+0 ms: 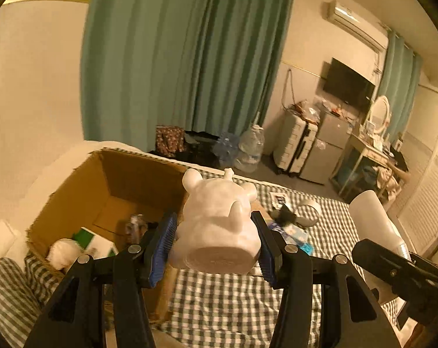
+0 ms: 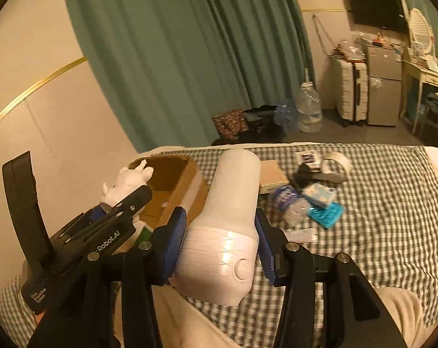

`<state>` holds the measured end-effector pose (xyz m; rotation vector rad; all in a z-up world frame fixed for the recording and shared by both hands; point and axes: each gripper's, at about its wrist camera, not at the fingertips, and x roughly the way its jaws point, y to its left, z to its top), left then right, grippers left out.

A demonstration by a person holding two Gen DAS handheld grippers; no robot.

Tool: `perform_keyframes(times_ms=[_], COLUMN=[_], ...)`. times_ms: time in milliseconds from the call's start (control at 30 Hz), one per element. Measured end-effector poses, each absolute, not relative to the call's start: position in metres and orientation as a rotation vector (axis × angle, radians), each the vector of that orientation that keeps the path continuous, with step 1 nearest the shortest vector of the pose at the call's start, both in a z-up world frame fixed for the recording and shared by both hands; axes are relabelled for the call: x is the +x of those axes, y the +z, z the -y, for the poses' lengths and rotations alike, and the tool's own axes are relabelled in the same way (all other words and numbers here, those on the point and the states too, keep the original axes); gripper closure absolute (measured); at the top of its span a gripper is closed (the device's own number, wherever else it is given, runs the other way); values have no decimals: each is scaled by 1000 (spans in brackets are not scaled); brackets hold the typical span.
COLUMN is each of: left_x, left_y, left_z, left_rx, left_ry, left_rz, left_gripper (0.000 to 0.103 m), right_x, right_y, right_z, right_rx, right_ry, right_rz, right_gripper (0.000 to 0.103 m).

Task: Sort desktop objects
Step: 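Carry the figurine and bottle over the cardboard box and release both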

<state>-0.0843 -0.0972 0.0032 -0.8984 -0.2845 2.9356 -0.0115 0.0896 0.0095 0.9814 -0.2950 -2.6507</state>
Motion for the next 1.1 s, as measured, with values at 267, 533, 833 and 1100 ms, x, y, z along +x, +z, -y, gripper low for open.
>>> perform_keyframes(times_ms=[267, 533, 833, 1100], left_x=[-83, -85, -93, -99], left_y=[-5, -28, -66, -86], left_z=[155, 206, 234, 235], left_rx=[-934, -1018, -1115, -1111], left_ry=[3014, 3071, 3031, 2993], left_rz=[323, 326, 340, 355], left_gripper=[50, 50, 50, 50], right_x=[-21, -41, -76, -103], right_y=[4, -10, -32, -52], right_z=[-22, 36, 80, 99], right_rx=[1013, 1045, 1109, 1177], right_ry=[-2551, -2458, -2395, -2371], right_rz=[180, 96, 68, 79], right_gripper=[56, 56, 56, 56])
